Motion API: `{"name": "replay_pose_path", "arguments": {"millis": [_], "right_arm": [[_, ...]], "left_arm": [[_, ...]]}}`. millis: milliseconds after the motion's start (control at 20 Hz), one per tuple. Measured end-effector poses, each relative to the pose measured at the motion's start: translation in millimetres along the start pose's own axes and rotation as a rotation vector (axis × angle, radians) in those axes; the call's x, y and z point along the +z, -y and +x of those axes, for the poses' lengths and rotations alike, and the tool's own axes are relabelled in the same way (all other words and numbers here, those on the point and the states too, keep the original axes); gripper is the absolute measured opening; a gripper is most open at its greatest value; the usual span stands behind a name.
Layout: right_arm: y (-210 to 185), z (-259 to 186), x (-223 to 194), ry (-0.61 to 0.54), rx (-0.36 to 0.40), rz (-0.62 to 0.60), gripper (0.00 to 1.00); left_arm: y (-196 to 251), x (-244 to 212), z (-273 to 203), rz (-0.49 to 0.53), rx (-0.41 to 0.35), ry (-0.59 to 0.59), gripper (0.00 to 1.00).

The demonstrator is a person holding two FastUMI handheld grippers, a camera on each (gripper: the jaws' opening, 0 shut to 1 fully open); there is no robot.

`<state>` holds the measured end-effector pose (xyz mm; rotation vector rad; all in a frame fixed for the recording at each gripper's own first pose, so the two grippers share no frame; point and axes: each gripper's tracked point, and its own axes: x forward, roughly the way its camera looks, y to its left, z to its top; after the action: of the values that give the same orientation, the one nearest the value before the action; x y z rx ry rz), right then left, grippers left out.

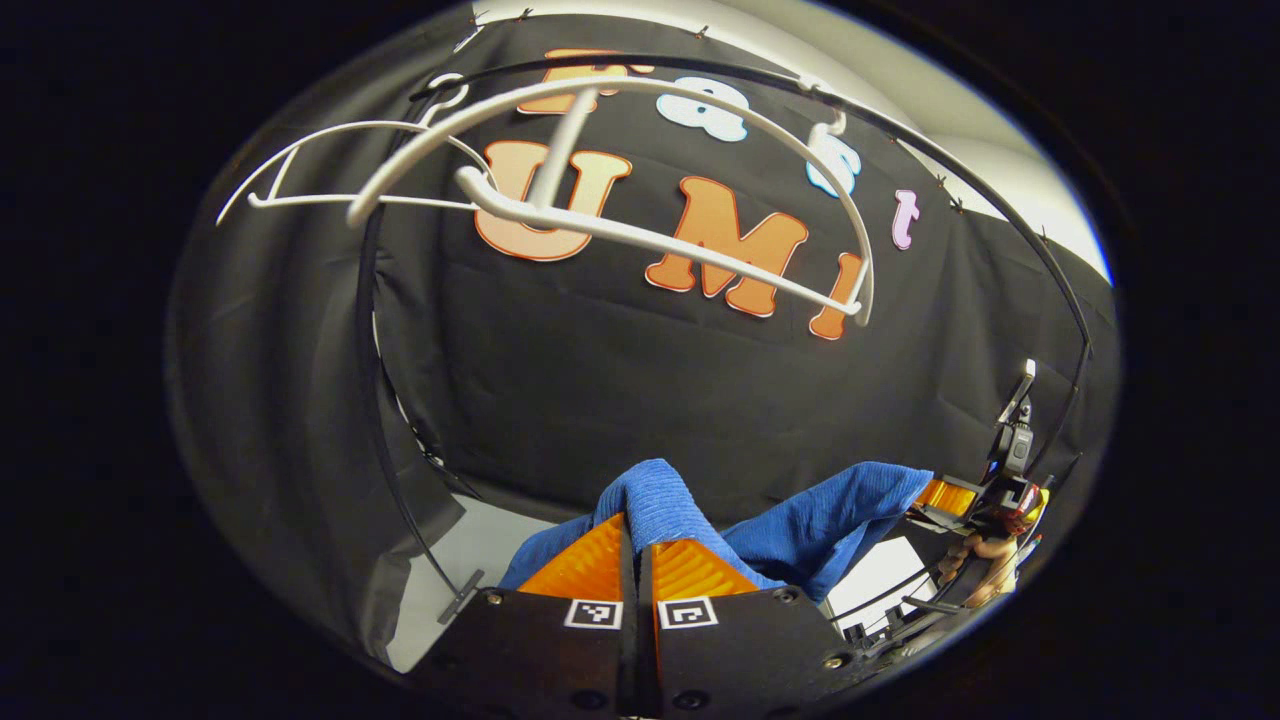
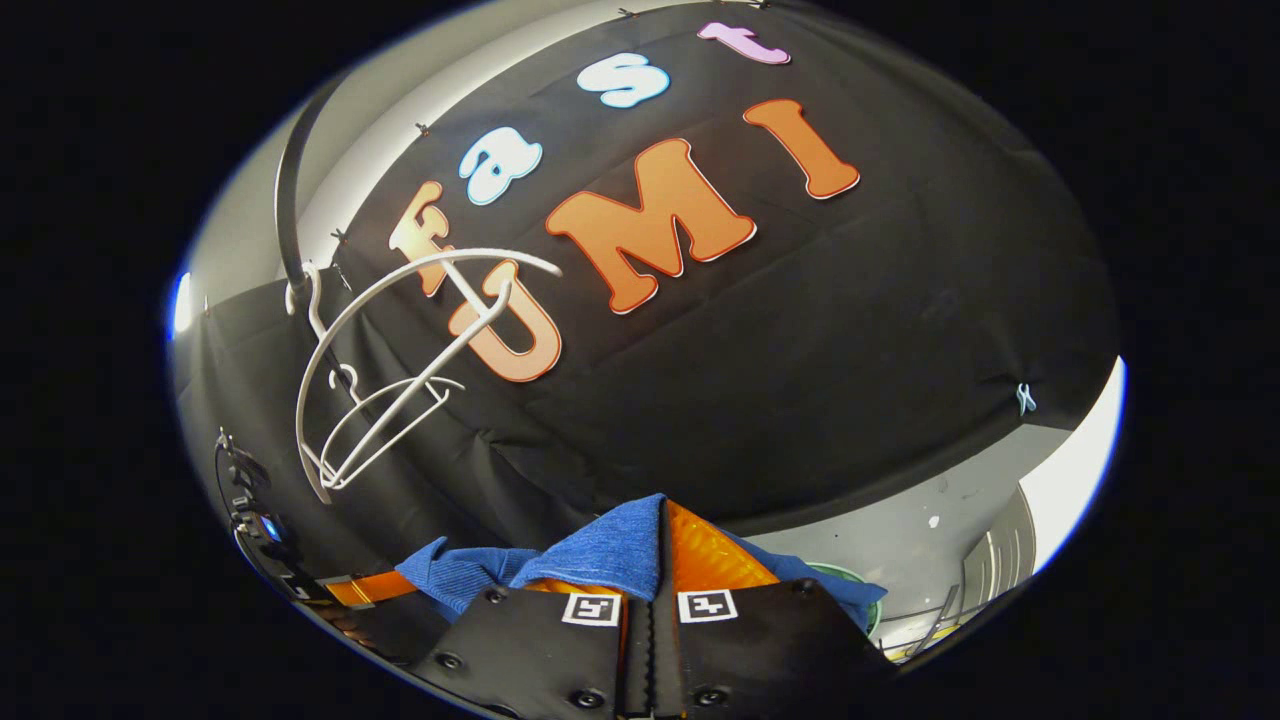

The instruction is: Grasp the clothes on the hanger with both hands and then place them into the laundry hamper below.

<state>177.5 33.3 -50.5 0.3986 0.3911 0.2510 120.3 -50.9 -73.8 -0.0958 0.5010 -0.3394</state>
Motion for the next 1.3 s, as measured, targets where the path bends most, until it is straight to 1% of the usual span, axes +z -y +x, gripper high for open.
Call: {"name": "replay_pose_path", "arguments": {"millis": [150,450,650,750,1000,1300], "right_arm": [[6.1,-1.6,-14.2,-0.014,-0.022,-0.016,0.08],[28.4,-1.7,-41.7,-0.046,-0.088,-0.074,0.08],[45.1,-0.2,-62.9,-0.077,-0.140,-0.132,0.08],[51.4,5.5,-70.0,-0.089,-0.152,-0.144,0.08],[75.9,21.3,-92.7,-0.146,-0.206,-0.158,0.08],[112.1,44.4,-129.7,-0.252,-0.289,-0.176,0.08]], "left_arm": [[11.8,-13.3,10.7,0.004,-0.010,-0.027,0.00],[26.9,-40.2,33.0,0.030,-0.001,-0.095,0.00],[29.7,-63.9,46.4,0.051,0.006,-0.147,0.00],[31.9,-72.5,54.3,0.060,0.011,-0.171,0.00],[30.2,-89.7,64.4,0.077,0.024,-0.236,0.00],[14.3,-132.9,91.0,0.097,0.063,-0.362,0.00]]}}
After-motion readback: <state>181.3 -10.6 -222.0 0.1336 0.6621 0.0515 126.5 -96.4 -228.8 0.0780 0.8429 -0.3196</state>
